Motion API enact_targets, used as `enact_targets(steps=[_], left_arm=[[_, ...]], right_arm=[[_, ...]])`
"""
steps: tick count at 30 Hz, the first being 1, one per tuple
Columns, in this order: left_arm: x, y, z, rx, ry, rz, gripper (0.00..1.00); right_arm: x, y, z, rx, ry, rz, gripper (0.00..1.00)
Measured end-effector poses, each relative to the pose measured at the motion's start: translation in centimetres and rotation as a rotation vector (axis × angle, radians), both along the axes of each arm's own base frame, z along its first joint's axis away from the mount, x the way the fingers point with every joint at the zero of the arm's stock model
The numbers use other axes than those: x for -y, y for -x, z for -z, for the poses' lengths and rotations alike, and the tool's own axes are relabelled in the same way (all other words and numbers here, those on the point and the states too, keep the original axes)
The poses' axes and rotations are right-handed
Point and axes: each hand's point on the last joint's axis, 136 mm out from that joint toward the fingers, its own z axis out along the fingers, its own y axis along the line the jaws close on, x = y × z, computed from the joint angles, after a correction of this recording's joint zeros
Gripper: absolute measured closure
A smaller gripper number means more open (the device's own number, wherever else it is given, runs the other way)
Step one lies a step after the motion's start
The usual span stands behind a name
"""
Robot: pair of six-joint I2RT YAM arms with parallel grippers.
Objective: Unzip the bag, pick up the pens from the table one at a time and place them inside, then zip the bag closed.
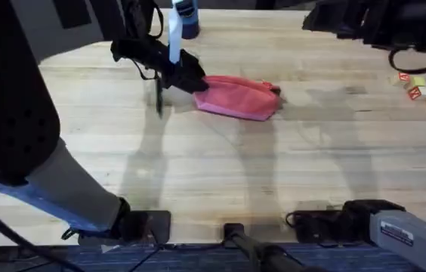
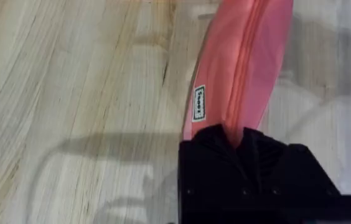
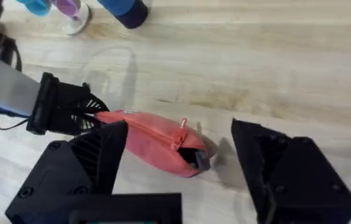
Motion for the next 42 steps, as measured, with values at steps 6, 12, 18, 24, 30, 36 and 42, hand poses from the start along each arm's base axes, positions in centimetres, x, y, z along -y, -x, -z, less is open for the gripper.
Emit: enact_targets(steps=[6, 12, 18, 24, 30, 36, 42], left_arm=[[0.0, 0.0, 0.0, 0.0, 0.0, 0.0, 0.958], [0.0, 0.0, 0.0, 0.001, 0.0, 0.0, 0.958], [0.0, 0.0, 0.0, 0.001, 0.0, 0.0, 0.958], [0.0, 0.0, 0.0, 0.001, 0.0, 0.0, 0.958], [0.0, 0.0, 0.0, 0.0, 0.0, 0.0, 0.958], [0.0, 0.0, 0.0, 0.001, 0.0, 0.0, 0.958], [0.0, 0.0, 0.0, 0.001, 0.0, 0.0, 0.958]], right_arm=[[-0.1, -0.9, 2.2, -0.098, -0.054, 0.044, 0.005], [-0.2, -1.7, 4.5, -0.183, -0.078, 0.064, 0.005], [-1.6, -2.2, 7.1, -0.268, -0.083, 0.036, 0.005], [-3.1, -2.5, 9.6, -0.335, -0.074, 0.0, 0.005], [-4.2, -3.1, 11.5, -0.369, -0.067, -0.025, 0.005], [-5.3, -3.2, 13.7, -0.422, -0.057, -0.05, 0.005], [-6.3, -3.0, 15.5, -0.469, -0.047, -0.072, 0.005]])
